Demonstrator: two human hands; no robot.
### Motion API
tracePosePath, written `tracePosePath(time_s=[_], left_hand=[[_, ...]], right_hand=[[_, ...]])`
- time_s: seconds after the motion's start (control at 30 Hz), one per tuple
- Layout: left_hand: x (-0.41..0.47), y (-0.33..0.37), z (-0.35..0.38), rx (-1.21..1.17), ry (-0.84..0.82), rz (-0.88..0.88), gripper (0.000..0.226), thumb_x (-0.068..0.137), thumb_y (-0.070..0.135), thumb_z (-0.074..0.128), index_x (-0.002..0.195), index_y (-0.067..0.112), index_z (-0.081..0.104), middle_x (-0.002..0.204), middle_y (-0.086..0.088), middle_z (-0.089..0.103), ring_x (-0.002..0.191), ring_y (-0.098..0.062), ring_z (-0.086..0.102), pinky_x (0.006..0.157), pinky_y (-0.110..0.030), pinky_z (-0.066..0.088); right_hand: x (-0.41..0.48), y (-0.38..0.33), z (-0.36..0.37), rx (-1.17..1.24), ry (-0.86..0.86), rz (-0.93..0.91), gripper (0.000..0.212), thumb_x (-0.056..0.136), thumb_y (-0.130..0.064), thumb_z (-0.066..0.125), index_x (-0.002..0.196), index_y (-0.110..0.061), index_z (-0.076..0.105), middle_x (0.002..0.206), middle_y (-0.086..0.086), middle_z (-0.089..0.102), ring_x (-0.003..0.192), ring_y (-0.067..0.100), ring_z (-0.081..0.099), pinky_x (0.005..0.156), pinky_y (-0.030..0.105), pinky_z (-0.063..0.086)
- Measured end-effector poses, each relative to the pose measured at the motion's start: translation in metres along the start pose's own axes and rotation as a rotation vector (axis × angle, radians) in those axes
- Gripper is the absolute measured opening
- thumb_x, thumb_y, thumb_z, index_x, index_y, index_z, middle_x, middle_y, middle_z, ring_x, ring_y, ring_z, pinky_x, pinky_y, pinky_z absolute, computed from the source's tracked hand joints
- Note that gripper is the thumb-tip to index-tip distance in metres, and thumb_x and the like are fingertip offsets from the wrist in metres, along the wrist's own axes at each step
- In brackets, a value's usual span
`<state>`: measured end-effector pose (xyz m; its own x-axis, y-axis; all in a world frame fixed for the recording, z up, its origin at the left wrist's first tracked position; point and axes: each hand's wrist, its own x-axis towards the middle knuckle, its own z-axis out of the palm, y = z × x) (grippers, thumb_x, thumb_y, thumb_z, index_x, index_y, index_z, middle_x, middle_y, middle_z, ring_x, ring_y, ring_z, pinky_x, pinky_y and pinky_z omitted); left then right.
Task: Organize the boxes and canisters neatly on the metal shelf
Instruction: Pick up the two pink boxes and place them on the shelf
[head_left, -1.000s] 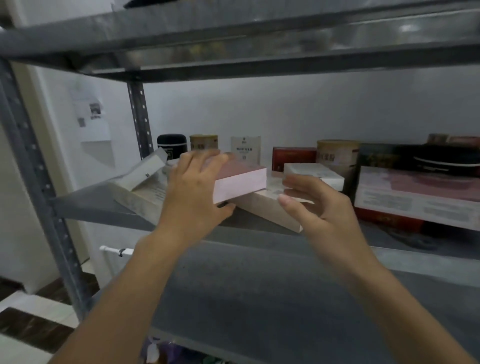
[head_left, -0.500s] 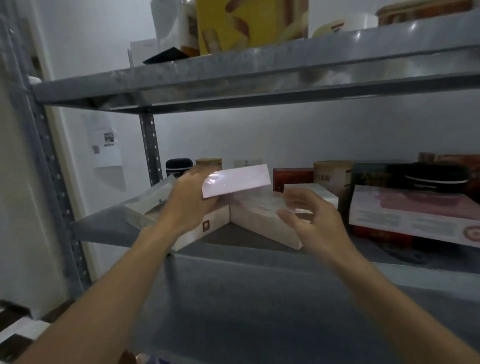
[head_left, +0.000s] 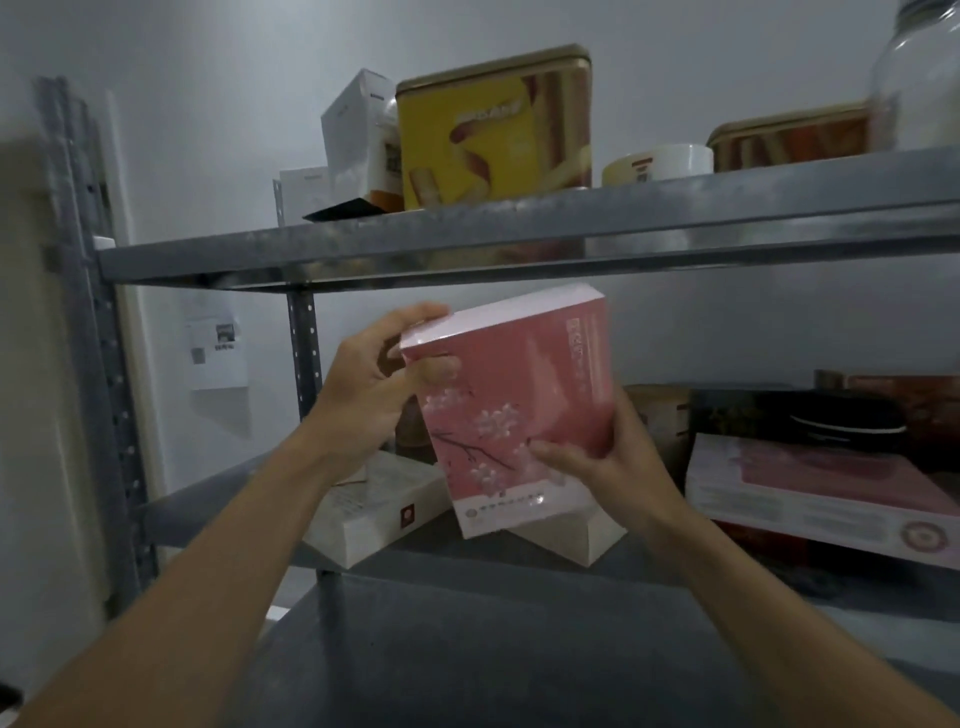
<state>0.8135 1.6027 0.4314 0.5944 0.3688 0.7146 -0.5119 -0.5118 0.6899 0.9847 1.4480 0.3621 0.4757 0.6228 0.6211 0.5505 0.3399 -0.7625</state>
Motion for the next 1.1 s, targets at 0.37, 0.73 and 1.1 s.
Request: tracePosePath(time_s=[0.37, 0.73, 1.1], left_hand=[[0.0, -0.04, 0.054, -0.126, -0.032, -0.207, 0.079, 0.066, 0.037, 0.079, 0.136, 0.032, 0.044, 0.121, 0.004, 0.065, 0.113, -0.018, 0.063, 0.092, -0.039, 0.055], [-0.012, -0.054, 0.171, -0.302, -0.316, -0.222, 0.068, 0.079, 0.015, 0.073, 0.137, 0.038, 0.044, 0.113, 0.009, 0.066, 0.091, 0.002, 0.068, 0.066, -0.02, 0.057], [0.011, -0.093, 0.243, 0.186, -0.02, -0.424, 0.039, 0.093, 0.041, 0.056, 0.128, 0.024, 0.059, 0.121, 0.003, 0.062, 0.107, -0.02, 0.057, 0.09, -0.034, 0.047]], right_hand=[[-0.035, -0.002, -0.029, 0.028, 0.263, 0.024, 0.08, 0.066, -0.024, 0.089, 0.133, -0.035, 0.047, 0.116, -0.013, 0.065, 0.096, -0.003, 0.067, 0.069, 0.017, 0.057], [-0.102, -0.029, -0.116, -0.176, 0.46, 0.121, 0.095, 0.072, -0.034, 0.084, 0.15, -0.042, 0.03, 0.123, -0.009, 0.065, 0.105, 0.007, 0.068, 0.083, 0.034, 0.061], [-0.144, -0.048, -0.19, -0.186, 0.627, 0.12, 0.1, 0.07, -0.025, 0.083, 0.153, -0.038, 0.03, 0.115, 0.0, 0.068, 0.096, 0.014, 0.072, 0.08, 0.038, 0.062]])
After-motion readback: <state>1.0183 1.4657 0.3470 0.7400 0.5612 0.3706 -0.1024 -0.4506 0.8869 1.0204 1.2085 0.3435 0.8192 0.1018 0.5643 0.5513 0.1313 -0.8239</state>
